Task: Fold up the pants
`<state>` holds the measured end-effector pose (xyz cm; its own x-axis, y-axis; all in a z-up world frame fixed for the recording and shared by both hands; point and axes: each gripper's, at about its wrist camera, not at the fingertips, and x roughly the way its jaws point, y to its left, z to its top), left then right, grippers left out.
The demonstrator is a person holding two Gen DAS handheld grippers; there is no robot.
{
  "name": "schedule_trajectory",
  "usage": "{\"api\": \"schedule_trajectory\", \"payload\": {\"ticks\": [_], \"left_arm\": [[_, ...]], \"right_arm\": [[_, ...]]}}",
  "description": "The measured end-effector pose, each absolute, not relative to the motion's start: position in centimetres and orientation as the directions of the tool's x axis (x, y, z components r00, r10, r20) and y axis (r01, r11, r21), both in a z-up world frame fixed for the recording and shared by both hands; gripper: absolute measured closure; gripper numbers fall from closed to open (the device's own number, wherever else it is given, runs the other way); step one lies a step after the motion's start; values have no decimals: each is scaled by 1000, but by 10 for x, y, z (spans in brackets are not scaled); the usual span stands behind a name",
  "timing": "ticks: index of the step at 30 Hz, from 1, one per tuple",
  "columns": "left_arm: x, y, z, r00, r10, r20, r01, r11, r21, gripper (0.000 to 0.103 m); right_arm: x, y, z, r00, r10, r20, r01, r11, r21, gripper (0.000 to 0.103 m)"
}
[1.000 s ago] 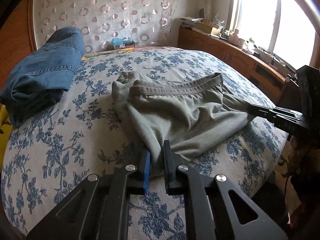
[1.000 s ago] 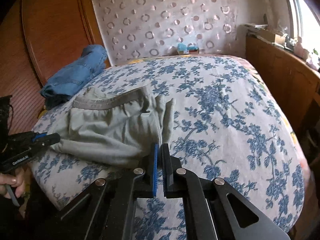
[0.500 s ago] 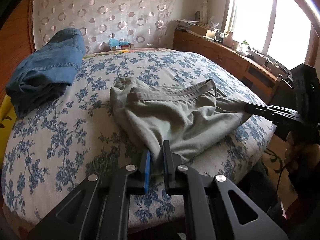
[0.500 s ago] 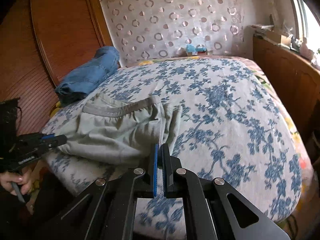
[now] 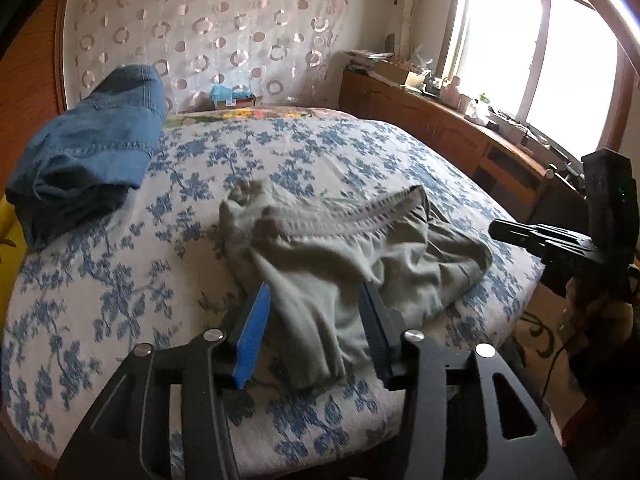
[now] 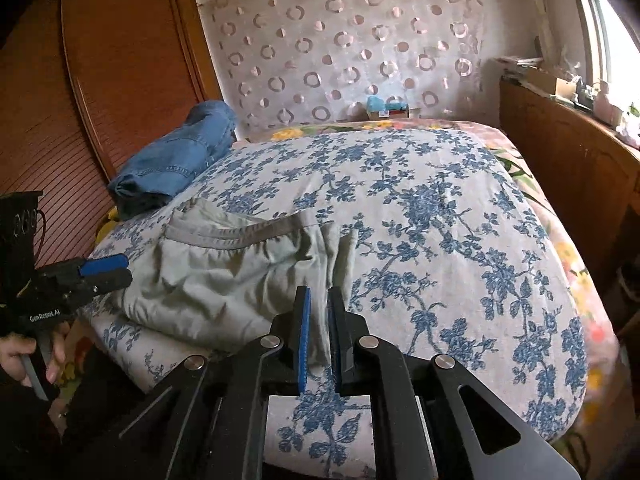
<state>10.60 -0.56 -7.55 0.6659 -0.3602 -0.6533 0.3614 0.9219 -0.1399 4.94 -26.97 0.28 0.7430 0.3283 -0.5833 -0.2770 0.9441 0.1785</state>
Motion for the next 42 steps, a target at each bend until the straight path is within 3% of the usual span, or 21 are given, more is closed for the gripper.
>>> {"api": "schedule_trajectory", "payload": {"ticks": [7,14,24,26,29,34,42], "left_arm": [[131,-6,-77,655,-348,-671,349,926,-141,49],[167,-4,-83,594,-400,-698,367,907,-207,49],[176,-16,-85,627,-319,-711,372,924,-86,69],[173,-16,-83,642,-309,-702,374,925,-66,85],[170,-16,-75,664,-319,-676,375,924,-68,93],[169,-15,-55,709,-330,-623,364,928,-77,94],[184,-17,-57,696,-311,-647,346,935,-78,93]], "right_arm": [[71,-261,3,724,364,-585,-323,929,179,83],[106,-241,-3,696,376,-612,-356,921,160,82],[145,-225,-17,644,351,-680,-343,927,153,82],[147,-225,-18,642,357,-678,-342,926,163,82],[148,-225,-18,643,355,-679,-332,928,170,82],[146,-227,-19,648,350,-676,-325,930,170,82],[146,-230,-20,656,332,-678,-303,938,167,82]]}}
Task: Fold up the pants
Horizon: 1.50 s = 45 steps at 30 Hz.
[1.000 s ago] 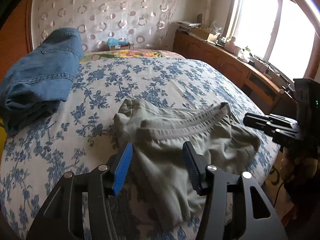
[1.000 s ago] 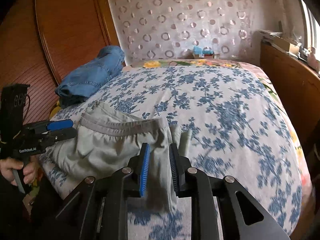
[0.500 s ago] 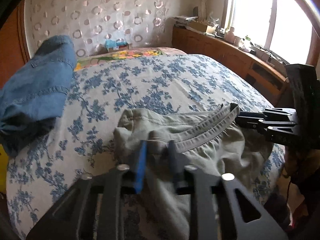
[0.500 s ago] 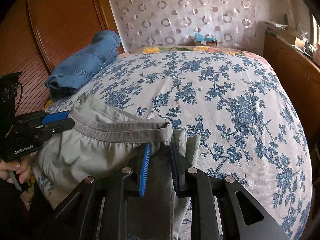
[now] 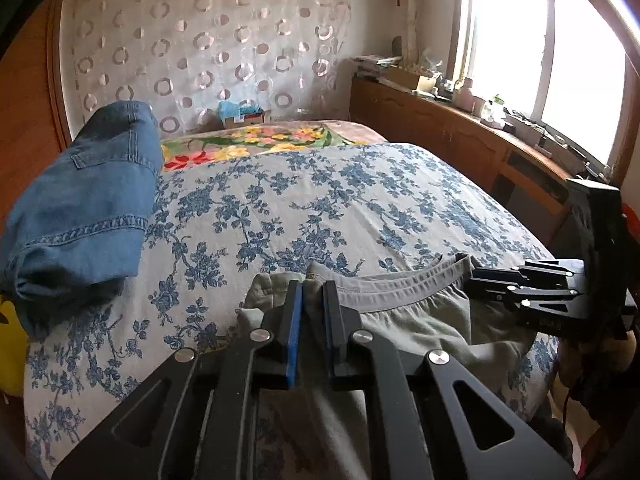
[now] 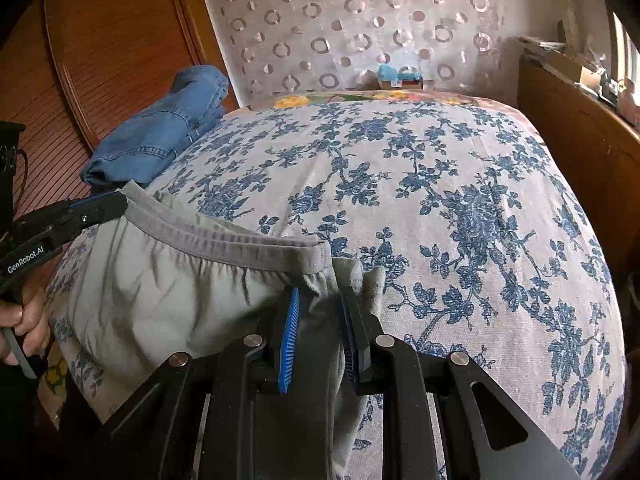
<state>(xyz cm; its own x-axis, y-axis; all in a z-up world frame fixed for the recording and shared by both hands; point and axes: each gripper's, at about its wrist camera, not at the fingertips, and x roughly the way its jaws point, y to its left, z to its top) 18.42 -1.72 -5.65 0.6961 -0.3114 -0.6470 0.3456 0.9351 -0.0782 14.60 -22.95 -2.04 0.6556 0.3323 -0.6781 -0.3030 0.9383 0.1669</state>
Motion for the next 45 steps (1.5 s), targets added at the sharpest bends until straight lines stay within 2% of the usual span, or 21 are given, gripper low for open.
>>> {"api": "schedule_trajectory", "payload": {"ticks": [4,6,8,13,23,27,30,40,45], "left_arm": [[186,-17,-58,676,-316,-666,340,935,-98,86],[184,-18,-59,665,-322,-673,350,931,-100,78],[179,-17,-58,659,-350,-665,367,922,-122,59],[169,-19,-64,651,-331,-683,368,925,-98,40],[165,-6,-98,611,-255,-750,310,948,-70,40],[167,-4,-102,607,-264,-750,307,948,-86,40],[167,-6,-103,613,-264,-744,311,947,-80,40],[166,-5,-106,630,-274,-727,312,946,-86,39],[165,-6,-107,634,-275,-723,313,946,-85,38]], "right_arm": [[142,-222,-21,677,296,-674,-298,947,117,82],[139,-220,-22,687,285,-669,-296,950,102,82],[138,-220,-23,691,283,-665,-297,950,96,82],[135,-220,-24,698,276,-661,-304,950,76,82],[134,-223,-24,699,281,-657,-310,948,76,81],[135,-227,-23,696,294,-656,-306,947,99,81],[134,-218,-21,693,260,-673,-319,947,37,81],[160,-213,-13,657,244,-714,-328,944,21,81],[161,-217,-6,699,217,-682,-288,958,9,81]]}}
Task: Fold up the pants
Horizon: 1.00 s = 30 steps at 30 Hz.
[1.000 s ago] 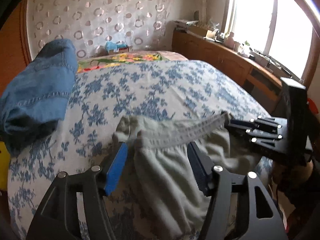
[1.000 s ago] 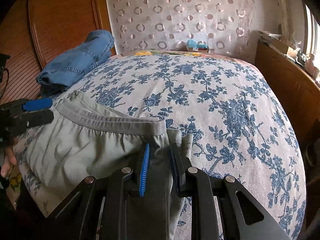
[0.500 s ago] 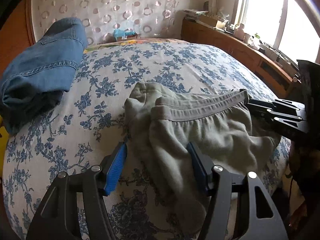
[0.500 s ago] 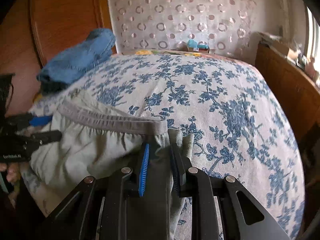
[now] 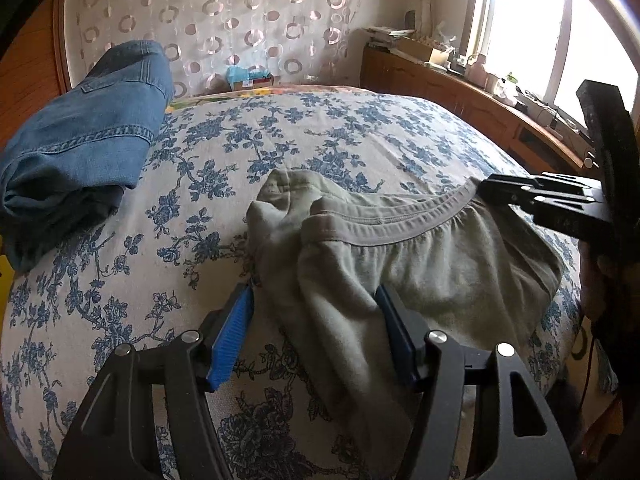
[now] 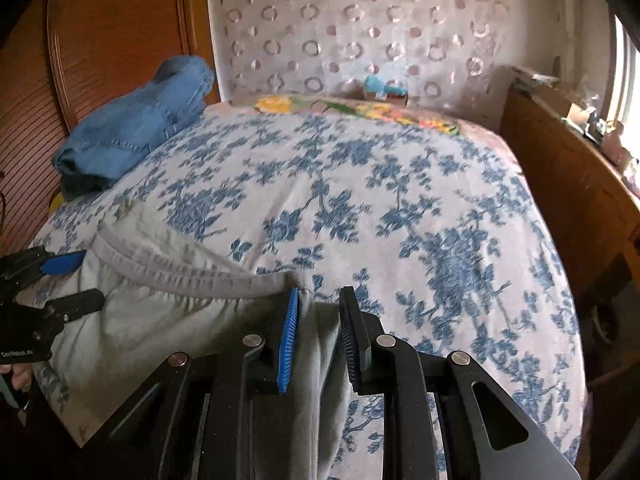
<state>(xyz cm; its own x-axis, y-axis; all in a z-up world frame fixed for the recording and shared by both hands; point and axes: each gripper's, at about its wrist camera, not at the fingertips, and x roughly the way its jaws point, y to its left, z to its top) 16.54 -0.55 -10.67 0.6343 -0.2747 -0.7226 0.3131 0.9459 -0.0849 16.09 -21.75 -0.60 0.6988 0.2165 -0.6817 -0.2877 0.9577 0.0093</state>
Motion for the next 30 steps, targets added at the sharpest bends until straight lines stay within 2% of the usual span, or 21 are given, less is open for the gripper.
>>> {"api": "schedule_trajectory", "payload": {"ticks": [6,8,10,11,20,30], "left_arm": [[166,-6,-107,635,-272,-722,312,947,-83,38],[166,-6,-107,636,-273,-722,312,947,-83,37],[166,-6,-107,637,-274,-721,311,947,-84,37],[165,-6,-107,638,-273,-720,312,947,-83,37],[165,-7,-108,639,-272,-719,311,947,-82,36],[165,-7,-108,639,-273,-719,311,947,-82,35]], "right_arm": [[144,-227,3,701,281,-656,-316,946,68,80],[136,-228,2,687,301,-661,-336,939,78,71],[131,-232,1,678,319,-662,-353,932,87,54],[130,-234,-1,676,319,-665,-356,931,84,53],[138,-248,-9,655,286,-700,-300,948,107,51],[151,-234,-18,630,311,-712,-326,937,121,51]]}}
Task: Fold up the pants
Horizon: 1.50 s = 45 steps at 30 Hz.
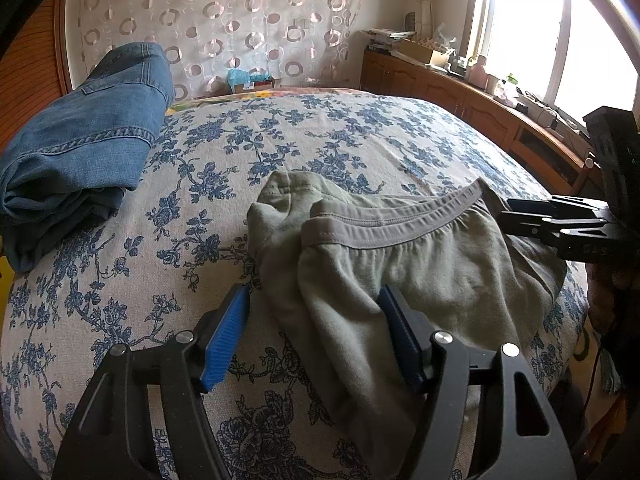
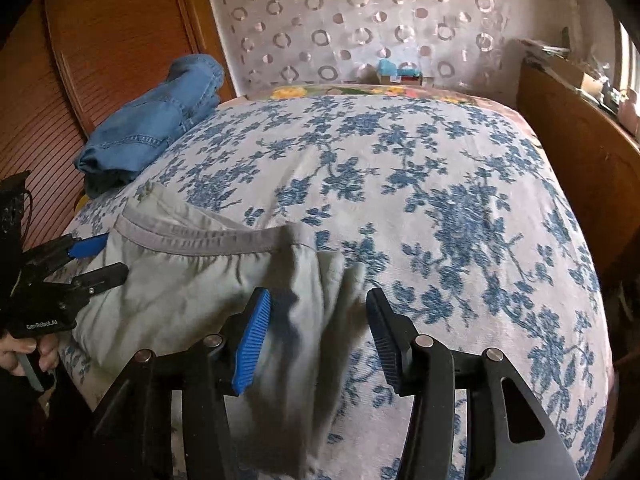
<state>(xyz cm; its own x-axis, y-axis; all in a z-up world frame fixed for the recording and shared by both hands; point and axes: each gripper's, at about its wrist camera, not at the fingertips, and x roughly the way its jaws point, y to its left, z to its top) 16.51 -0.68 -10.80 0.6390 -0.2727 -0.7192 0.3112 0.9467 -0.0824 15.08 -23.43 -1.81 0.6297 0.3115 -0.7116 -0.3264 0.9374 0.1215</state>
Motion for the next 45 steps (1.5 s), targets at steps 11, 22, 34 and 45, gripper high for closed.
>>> {"api": "schedule_trajectory", "payload": {"ticks": [11,22,34,45], "left_arm": [[169,-5,-105,614,-279,-738,312,945,-98,34],[194,10,-87,617,-278,-736,274,953,-130,34],[211,1,-102,551,-296,-780,298,943,-147,34],[205,-7,-100,569,-313,-760,322,936,-144,56]], "right_arm": [[158,-219,-23,637,287,-716,-350,935,64,52],[155,-217,-25,650,265,-712,-343,939,36,52],[154,-217,-24,650,265,-712,-343,939,36,54],[156,-223,-21,651,262,-712,-323,945,52,69]]}}
